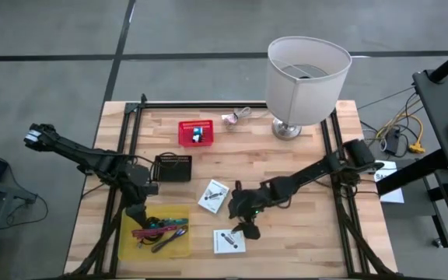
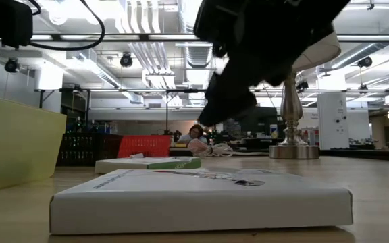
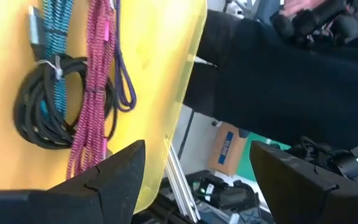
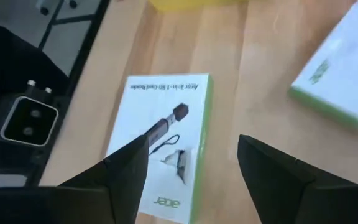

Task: Pick and place items into bin
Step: Put the top card reader box into the black bin

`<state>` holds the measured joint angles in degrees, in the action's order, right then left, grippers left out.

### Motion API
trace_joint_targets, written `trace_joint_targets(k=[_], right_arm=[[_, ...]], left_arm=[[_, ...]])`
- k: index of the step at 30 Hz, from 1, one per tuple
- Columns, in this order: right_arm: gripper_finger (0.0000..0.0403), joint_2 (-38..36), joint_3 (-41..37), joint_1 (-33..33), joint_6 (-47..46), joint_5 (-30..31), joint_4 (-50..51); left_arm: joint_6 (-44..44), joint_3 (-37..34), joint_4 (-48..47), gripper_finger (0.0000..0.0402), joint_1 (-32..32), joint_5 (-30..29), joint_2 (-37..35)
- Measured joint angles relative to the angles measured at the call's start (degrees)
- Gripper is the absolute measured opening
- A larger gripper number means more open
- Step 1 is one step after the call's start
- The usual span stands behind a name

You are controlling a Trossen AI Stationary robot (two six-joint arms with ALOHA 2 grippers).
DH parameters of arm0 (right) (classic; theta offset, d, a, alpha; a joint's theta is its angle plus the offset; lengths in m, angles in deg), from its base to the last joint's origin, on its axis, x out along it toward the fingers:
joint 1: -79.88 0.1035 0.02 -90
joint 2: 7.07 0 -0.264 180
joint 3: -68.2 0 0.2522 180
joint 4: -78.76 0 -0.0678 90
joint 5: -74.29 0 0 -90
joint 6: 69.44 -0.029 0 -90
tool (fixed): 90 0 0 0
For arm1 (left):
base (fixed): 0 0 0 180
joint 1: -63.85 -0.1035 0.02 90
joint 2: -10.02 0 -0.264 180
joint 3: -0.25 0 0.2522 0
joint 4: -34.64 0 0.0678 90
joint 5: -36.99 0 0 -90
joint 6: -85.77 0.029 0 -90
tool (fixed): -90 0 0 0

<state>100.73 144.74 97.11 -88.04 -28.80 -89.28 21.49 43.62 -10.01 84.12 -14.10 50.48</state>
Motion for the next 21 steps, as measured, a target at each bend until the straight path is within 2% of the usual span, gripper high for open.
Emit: trace_joint_targets(k=[4,12,21], right_arm=[[0.0224,4.18,3.29,0.65,-1.05,-0.27,1.78],[0.0219,9.08,9.38,0.82,-0.87,-0.34,13.64],[0.0218,11.83,11.41,1.24,-0.71,1.06,13.16]], left_arm=[[0.07,0.0,-0.11,0.0272,0.0,-0.3,-0.01],[0.1,0.02,-0.07,0.0272,0.0,-0.3,0.45],[0.14,0.02,0.28,0.0272,0.04,-0.26,0.66]])
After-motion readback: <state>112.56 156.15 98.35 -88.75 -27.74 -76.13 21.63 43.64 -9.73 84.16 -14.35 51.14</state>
